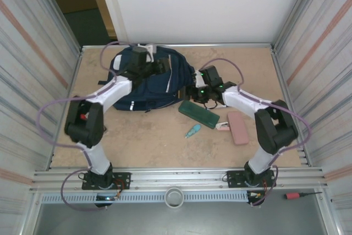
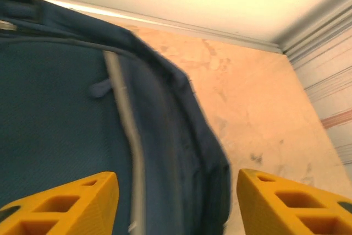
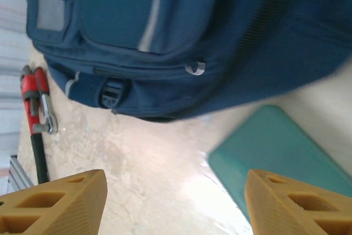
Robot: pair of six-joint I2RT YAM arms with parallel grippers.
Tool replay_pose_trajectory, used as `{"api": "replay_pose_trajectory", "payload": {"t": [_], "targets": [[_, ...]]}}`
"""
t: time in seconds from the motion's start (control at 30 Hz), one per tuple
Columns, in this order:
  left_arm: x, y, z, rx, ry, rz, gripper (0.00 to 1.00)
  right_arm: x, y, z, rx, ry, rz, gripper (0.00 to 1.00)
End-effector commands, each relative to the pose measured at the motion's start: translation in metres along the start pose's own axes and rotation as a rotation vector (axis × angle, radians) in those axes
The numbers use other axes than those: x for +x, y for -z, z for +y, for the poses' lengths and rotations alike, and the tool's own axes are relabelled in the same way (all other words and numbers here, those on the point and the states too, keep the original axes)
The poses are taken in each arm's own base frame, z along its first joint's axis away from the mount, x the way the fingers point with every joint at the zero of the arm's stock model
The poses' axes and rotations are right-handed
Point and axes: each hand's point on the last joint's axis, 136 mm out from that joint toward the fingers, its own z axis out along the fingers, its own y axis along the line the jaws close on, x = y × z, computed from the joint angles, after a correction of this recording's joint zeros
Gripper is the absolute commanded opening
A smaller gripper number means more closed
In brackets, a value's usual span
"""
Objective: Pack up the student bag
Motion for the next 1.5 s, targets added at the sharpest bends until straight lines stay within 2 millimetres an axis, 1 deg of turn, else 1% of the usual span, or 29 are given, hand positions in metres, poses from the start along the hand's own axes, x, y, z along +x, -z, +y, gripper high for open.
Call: {"api": "replay_pose_trajectory", "payload": {"t": [0.0,0.03,0.07,0.13,0.17,0.23,0.3,0.4,0.43,0.5,0.6,0.67,0.8,0.97,1.03,1.2,1.37,1.47], "targets": [[0.018,0.047,0.055,-0.155,-0.033,0.01,0.63,-0.009,-0.029,0.022,-0.015,0.074,0.001,0.65],[0.025,0.058,0.069,-0.181,-0.002,0.008,0.64,-0.012,-0.037,0.024,-0.012,0.081,0.001,0.65],[0.037,0.069,0.086,-0.212,0.035,0.012,0.66,-0.014,-0.046,0.023,-0.007,0.078,0.007,0.63],[0.055,0.09,0.115,-0.264,0.114,0.004,0.69,-0.022,-0.059,0.014,0.012,0.058,0.002,0.59],[0.064,0.099,0.127,-0.287,0.158,-0.005,0.71,-0.028,-0.064,0.006,0.03,0.047,-0.006,0.56],[0.082,0.11,0.144,-0.309,0.236,-0.021,0.73,-0.039,-0.071,-0.008,0.044,0.023,-0.02,0.5],[0.099,0.116,0.152,-0.317,0.275,-0.02,0.75,-0.049,-0.075,-0.02,0.042,-0.004,-0.03,0.43],[0.122,0.12,0.155,-0.326,0.293,0.031,0.75,-0.055,-0.076,-0.031,0.047,-0.017,-0.037,0.37],[0.129,0.121,0.155,-0.326,0.302,0.043,0.75,-0.056,-0.076,-0.033,0.05,-0.018,-0.039,0.36],[0.142,0.121,0.157,-0.319,0.333,0.058,0.76,-0.057,-0.075,-0.035,0.049,-0.015,-0.037,0.36],[0.156,0.118,0.157,-0.313,0.355,0.085,0.8,-0.057,-0.074,-0.036,0.051,-0.011,-0.038,0.35],[0.162,0.116,0.158,-0.321,0.364,0.104,0.8,-0.056,-0.074,-0.036,0.05,-0.009,-0.035,0.35],[0.17,0.112,0.158,-0.336,0.355,0.109,0.8,-0.055,-0.074,-0.034,0.047,-0.005,-0.033,0.36],[0.159,0.094,0.158,-0.315,0.353,0.107,0.78,-0.054,-0.072,-0.033,0.04,0.0,-0.031,0.36],[0.157,0.086,0.158,-0.296,0.363,0.107,0.75,-0.055,-0.068,-0.032,0.039,0.012,-0.031,0.36],[0.159,0.07,0.157,-0.253,0.397,0.105,0.61,-0.057,-0.056,-0.02,0.017,0.07,-0.033,0.39],[0.163,0.064,0.155,-0.235,0.407,0.096,0.41,-0.055,-0.032,-0.008,0.031,0.114,-0.058,0.44],[0.164,0.064,0.147,-0.206,0.401,0.099,0.29,-0.045,-0.02,0.004,0.075,0.154,-0.071,0.48]]}}
